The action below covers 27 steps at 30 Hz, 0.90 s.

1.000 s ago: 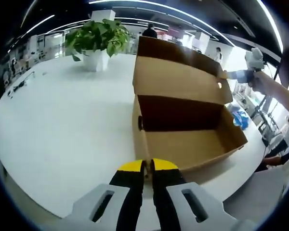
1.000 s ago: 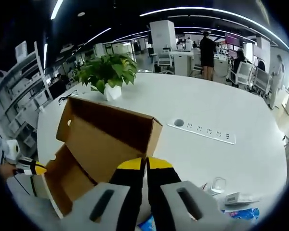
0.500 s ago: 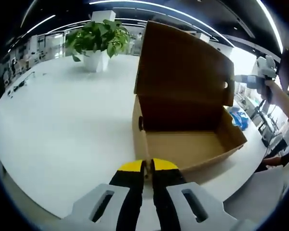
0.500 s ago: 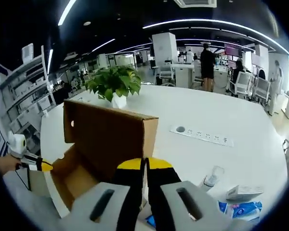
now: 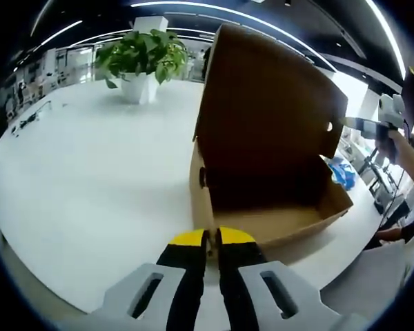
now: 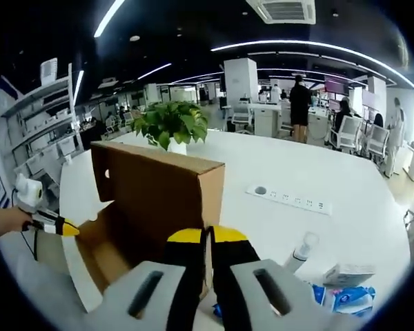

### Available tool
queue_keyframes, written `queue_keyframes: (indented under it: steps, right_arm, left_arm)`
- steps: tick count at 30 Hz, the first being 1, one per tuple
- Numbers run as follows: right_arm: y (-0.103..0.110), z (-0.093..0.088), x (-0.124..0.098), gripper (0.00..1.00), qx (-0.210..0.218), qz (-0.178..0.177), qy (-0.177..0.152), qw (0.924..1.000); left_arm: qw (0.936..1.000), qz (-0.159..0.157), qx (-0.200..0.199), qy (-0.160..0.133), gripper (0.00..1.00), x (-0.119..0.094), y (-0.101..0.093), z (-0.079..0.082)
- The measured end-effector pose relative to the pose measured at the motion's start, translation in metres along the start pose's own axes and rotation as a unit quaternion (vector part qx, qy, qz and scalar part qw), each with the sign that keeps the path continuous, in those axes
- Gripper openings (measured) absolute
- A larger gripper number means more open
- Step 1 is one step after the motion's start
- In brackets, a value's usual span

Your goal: Operate the shoe box by opening the lid, removing the specified soft item, and placing it in the target area until the item is outside and the box remains undamaged.

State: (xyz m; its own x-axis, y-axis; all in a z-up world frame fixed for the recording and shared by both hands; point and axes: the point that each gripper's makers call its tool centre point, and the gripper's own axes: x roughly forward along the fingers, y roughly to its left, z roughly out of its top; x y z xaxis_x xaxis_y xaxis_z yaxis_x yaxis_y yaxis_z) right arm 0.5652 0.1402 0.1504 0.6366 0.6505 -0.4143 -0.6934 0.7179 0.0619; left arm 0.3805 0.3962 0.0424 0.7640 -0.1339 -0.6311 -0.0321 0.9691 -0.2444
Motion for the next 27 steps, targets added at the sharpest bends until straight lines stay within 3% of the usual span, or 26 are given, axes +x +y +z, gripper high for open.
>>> queue_keyframes:
  steps: [11,21,27]
  right_arm:
    - [0.009,-0.011,-0.014,0.02,0.002,0.001,-0.017,0.9999]
    - [0.016,-0.019,-0.022,0.03,0.006,0.001,-0.030,0.9995]
    - [0.021,-0.024,-0.027,0.04,0.012,0.005,-0.033,0.9994]
  left_arm:
    - [1.0000,0.001,0.008,0.001,0.03,0.000,-0.001,0.000]
    - [0.9992,0.002,0.039,0.001,0.05,0.000,-0.002,0.002]
    - [0.9991,0.008,0.036,-0.020,0.13,-0.007,0.004,0.019]
